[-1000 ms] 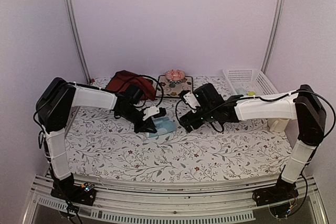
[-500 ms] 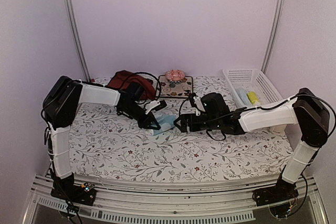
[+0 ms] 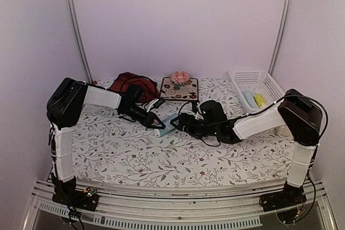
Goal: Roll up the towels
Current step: Roll the towel at the center of the board.
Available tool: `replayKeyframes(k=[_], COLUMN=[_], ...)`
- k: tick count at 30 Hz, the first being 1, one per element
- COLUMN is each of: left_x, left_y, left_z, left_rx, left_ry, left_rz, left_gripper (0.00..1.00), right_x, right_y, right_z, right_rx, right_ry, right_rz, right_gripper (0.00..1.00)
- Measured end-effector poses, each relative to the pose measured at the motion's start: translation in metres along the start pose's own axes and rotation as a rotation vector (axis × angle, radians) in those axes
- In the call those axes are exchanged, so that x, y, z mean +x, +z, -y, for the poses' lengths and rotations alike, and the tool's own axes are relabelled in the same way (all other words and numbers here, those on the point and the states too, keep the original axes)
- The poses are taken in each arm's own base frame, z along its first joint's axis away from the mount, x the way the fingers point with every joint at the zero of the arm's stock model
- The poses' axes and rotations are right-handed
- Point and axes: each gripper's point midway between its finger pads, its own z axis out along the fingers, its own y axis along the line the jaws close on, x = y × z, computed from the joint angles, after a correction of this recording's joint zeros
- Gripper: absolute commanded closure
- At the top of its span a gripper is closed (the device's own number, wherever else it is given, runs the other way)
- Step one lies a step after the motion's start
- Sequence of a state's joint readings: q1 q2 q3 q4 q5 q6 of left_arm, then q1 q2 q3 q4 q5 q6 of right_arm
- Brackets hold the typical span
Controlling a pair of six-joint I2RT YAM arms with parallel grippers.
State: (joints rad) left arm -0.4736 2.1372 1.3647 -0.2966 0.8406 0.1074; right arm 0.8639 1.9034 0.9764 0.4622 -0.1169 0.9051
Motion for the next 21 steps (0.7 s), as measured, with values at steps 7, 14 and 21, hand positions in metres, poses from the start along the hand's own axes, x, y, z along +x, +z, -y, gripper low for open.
replayKeyframes(k=[7, 14, 21], left_x=[0.003, 0.002, 0.0], left_y=[-0.001, 0.002, 0.004], left_z=[-0.008, -0.008, -0.008], left_rx=[0.032, 0.032, 0.033], left_ry=[-0.113, -0.172, -0.211], left_rz=[0.075, 0.109, 0.136], left_gripper=[1.0, 1.0, 1.0], right_x=[0.013, 0.009, 0.002], right_y=[0.018, 0.033, 0.05], right_z=[0.023, 0.039, 0.033], right_rx=[0.006, 0.002, -0.043], right_ry=[0.129, 0.212, 0.257], right_rz=[-0.03, -0.047, -0.064], right_gripper=[0.2, 0.22, 0.24])
